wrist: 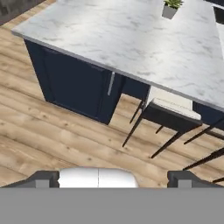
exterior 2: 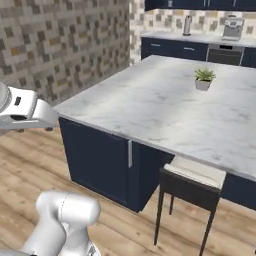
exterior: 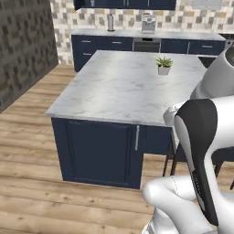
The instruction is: There is a bowl on the dining counter. Grab a lemon wedge from the fridge and place it in the bowl. Then get the liquor bottle and glass cup from the cabinet and place them next to the bowl.
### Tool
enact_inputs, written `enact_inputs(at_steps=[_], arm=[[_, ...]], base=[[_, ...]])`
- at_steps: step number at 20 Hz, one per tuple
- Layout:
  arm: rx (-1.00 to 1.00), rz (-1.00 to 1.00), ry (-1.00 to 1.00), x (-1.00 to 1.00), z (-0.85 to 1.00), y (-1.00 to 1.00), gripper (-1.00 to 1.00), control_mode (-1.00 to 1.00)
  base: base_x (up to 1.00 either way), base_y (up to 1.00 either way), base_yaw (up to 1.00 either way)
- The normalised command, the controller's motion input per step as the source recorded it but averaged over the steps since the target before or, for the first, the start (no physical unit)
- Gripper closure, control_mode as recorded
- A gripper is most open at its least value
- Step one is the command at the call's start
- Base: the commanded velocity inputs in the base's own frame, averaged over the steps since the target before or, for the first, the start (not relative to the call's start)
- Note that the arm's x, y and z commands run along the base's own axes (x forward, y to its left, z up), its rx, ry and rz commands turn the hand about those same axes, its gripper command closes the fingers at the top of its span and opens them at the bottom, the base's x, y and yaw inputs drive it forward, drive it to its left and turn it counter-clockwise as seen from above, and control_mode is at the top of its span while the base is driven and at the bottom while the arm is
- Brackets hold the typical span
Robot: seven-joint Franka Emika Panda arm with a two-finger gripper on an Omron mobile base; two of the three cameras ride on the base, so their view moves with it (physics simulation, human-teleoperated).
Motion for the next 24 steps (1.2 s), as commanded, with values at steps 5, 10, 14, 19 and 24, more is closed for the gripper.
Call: enact_inputs(at_steps=[5, 10, 14, 19, 24], arm=[[0.00, 0.00, 0.00, 0.00, 0.00, 0.00, -1.00, 1.00], [0.00, 0.00, 0.00, 0.00, 0.00, 0.00, -1.00, 1.00], [0.00, 0.00, 0.00, 0.00, 0.00, 0.00, -1.00, 1.00], [0.00, 0.00, 0.00, 0.00, 0.00, 0.00, -1.00, 1.00], [0.00, 0.00, 0.00, 0.00, 0.00, 0.00, -1.00, 1.00]], base=[[0.60, 1.00, 0.24], [0.90, 1.00, 0.11], [0.97, 1.00, 0.02], [0.88, 1.00, 0.00], [0.87, 1.00, -0.01]])
